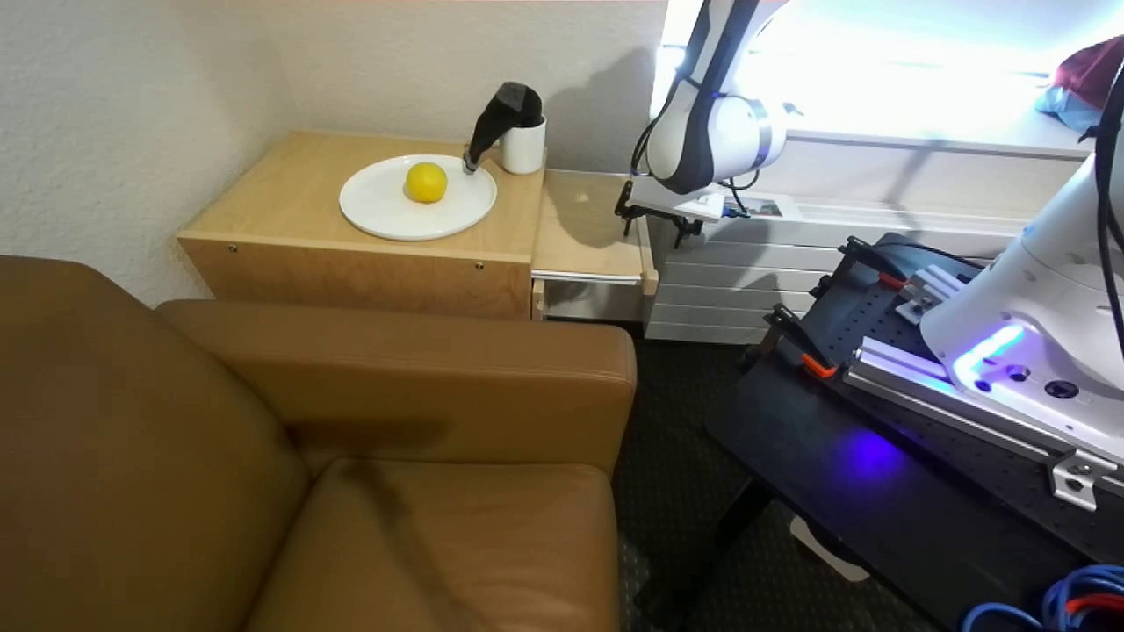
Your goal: Pull out the top shelf of the nightstand
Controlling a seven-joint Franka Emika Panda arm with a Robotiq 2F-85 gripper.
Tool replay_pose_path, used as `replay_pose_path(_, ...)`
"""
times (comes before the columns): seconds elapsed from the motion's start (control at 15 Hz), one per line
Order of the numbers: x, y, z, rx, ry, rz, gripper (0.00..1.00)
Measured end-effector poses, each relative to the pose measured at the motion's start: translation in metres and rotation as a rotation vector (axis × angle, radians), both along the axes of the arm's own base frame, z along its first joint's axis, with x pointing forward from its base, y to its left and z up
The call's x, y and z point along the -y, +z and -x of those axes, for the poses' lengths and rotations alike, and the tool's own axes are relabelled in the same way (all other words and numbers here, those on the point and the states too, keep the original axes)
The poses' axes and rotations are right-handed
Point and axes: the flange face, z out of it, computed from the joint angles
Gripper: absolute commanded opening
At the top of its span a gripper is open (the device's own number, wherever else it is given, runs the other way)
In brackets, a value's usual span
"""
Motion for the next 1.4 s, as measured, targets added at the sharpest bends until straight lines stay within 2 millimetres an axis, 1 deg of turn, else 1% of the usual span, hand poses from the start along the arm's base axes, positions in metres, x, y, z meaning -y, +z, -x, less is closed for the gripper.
replay_pose_path(0.2,0.015,0.002,0.015,-0.031,-0.019,0.019,1.00)
replay_pose_path(0.4,0.024,0.003,0.024,-0.053,-0.032,0.028,1.00)
replay_pose_path(1.2,0.023,0.001,0.032,-0.023,-0.030,0.033,1.00)
replay_pose_path(1.4,0.026,0.001,0.039,-0.014,-0.032,0.046,1.00)
